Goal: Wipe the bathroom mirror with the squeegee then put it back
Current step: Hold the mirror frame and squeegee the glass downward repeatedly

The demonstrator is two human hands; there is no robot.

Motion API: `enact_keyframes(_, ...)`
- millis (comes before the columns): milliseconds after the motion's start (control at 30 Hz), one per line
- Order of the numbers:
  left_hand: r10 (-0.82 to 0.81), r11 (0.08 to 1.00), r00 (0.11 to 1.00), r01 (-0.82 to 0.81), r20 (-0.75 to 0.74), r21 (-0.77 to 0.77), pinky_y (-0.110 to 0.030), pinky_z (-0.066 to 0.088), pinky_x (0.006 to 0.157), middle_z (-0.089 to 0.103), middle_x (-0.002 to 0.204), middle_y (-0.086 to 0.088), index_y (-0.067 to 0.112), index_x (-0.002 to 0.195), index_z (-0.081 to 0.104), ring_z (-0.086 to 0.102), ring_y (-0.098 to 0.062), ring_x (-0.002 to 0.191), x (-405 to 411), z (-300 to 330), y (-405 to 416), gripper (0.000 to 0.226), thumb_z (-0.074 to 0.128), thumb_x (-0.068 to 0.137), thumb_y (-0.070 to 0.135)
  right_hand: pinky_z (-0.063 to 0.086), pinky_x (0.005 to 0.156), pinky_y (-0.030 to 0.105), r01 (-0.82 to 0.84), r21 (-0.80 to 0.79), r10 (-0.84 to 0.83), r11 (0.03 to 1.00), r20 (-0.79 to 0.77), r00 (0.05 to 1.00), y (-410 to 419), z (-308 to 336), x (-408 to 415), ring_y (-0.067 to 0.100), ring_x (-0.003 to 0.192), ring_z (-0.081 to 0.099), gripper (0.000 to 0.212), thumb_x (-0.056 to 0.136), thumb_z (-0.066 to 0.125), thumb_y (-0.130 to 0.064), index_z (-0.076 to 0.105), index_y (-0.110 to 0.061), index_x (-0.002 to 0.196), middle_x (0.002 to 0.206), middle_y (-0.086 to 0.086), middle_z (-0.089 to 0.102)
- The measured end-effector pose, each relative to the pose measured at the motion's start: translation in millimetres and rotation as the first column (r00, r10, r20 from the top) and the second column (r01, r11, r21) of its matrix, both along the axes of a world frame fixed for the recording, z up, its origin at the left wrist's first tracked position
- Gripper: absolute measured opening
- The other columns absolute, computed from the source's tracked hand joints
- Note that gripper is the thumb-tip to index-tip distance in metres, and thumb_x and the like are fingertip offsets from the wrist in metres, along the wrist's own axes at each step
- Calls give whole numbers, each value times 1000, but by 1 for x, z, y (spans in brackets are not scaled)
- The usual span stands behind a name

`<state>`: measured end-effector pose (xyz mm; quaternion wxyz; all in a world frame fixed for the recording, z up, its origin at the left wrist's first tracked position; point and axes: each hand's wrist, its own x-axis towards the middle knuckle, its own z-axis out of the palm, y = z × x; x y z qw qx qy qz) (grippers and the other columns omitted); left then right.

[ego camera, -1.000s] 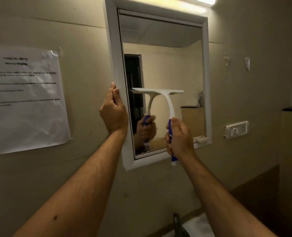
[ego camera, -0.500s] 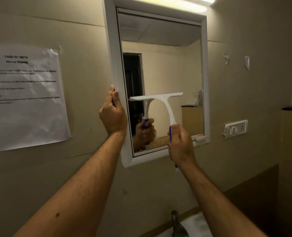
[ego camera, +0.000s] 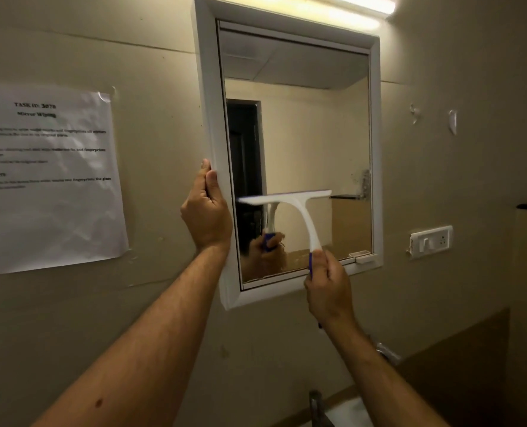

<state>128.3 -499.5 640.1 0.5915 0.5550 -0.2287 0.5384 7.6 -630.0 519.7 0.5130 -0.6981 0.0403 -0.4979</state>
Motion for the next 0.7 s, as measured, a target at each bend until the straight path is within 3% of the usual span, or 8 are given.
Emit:
enact_keyframes(200, -28, 999, 999, 29, -41, 26, -38, 59, 74, 72, 109, -11, 15, 135, 55, 70, -27, 88, -1, 0, 1, 39, 43, 102, 33, 46, 55, 39, 49, -5, -49, 999, 15, 999, 6, 37, 7, 24, 67, 53, 32, 102, 34, -43, 51, -25, 81, 76, 10, 55)
enact_keyframes(367, 17, 1000, 1000, -17, 3, 12, -16, 48, 75, 73, 106, -12, 13, 131, 59, 71, -25, 84, 1, 0, 0, 36, 46, 102, 30, 39, 48, 32, 8, 18, -8, 1000, -6, 1000, 7, -19, 6, 14, 55, 47, 30, 100, 36, -39, 55, -21, 85, 64, 2, 49)
enact_keyframes(500, 7, 1000, 1000, -6, -22, 16, -27, 50, 74, 73, 105, -14, 14, 133, 57, 70, -29, 86, 1, 0, -2, 38, 44, 102, 32, 37, 46, 27, -16, 8, 16, 1000, -6, 1000, 5, -28, 0, 8, 51, 45, 31, 98, 37, -42, 56, -21, 85, 62, 0, 48)
enact_keyframes(633, 4, 1000, 1000, -3, -20, 12, -30, 55, 72, 72, 109, -10, 15, 133, 56, 70, -28, 88, 0, 0, -1, 38, 43, 102, 33, 39, 52, 40, 32, -3, -32, 999, 39, 999, 3, 14, -1, 20, 57, 45, 35, 102, 37, -37, 53, -18, 78, 64, 2, 49)
enact_keyframes(700, 3, 1000, 1000, -3, -24, 17, -31, 56, 72, 72, 109, -11, 15, 134, 56, 70, -28, 88, 0, 0, -1, 39, 42, 102, 35, 40, 53, 38, 31, -6, -31, 999, 25, 999, 2, 31, 0, 20, 59, 47, 36, 102, 35, -41, 52, -21, 77, 66, 3, 50)
